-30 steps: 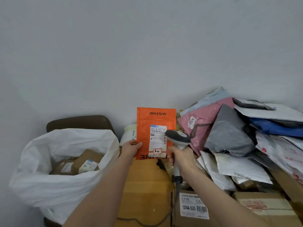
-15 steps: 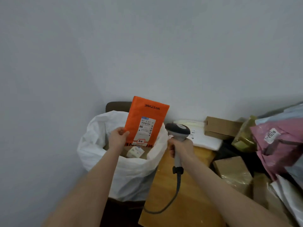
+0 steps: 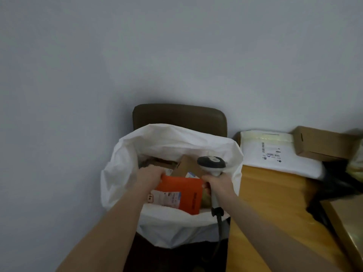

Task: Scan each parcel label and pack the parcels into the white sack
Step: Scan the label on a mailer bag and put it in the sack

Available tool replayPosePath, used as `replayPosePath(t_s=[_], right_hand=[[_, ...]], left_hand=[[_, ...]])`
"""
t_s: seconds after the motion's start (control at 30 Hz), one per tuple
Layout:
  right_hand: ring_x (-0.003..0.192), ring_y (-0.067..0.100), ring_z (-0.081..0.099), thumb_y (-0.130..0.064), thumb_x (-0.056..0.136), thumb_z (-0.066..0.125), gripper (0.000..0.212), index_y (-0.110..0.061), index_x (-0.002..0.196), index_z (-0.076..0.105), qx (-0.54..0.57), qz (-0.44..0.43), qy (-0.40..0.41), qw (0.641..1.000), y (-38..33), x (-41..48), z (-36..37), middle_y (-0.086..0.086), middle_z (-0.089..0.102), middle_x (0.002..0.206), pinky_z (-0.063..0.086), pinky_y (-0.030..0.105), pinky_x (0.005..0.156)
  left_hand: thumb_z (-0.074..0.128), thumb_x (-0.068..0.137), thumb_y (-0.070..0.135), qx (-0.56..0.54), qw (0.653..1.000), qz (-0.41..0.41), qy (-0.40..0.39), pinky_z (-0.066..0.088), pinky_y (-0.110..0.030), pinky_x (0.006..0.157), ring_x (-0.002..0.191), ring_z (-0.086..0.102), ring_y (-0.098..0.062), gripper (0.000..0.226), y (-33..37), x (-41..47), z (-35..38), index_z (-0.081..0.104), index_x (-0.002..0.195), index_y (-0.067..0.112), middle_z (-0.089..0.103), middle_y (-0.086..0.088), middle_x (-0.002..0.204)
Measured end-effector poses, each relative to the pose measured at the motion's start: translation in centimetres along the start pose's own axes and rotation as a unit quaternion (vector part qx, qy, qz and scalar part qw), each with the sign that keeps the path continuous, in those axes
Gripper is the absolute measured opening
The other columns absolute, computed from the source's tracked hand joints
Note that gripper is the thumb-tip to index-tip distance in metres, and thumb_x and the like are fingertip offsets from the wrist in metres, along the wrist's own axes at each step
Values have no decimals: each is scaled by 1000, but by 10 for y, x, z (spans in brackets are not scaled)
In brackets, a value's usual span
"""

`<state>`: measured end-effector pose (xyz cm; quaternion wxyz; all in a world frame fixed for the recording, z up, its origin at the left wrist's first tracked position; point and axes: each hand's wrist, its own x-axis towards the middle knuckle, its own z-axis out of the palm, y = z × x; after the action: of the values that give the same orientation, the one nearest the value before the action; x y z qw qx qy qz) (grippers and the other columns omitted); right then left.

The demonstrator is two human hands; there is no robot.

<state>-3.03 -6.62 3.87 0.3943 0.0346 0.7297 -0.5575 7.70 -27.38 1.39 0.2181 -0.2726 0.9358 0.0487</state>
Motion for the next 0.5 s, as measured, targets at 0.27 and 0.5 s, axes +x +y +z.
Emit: replayPosePath(t_s=[0.27,0.5], right_hand=[[44,14,53,-5,81,66,11,-5,72,60,-6,34,44,998,16,26,2,4,59,50,46,27,48],[42,17,51,-1,84,64,7,1,79,61,111,56,82,989,11,7,-22,10,59,53,44,27,45]], left_hand=[[47,96,19,-6,998,2,57,46,-31,89,102,59,-19,18,37,31,45,64,101,21,64,1,104],[58,90,26,15,994,31,101,37,-40,99,118,45,-23,31,54,33,19,53,120,22,51,-5,123]])
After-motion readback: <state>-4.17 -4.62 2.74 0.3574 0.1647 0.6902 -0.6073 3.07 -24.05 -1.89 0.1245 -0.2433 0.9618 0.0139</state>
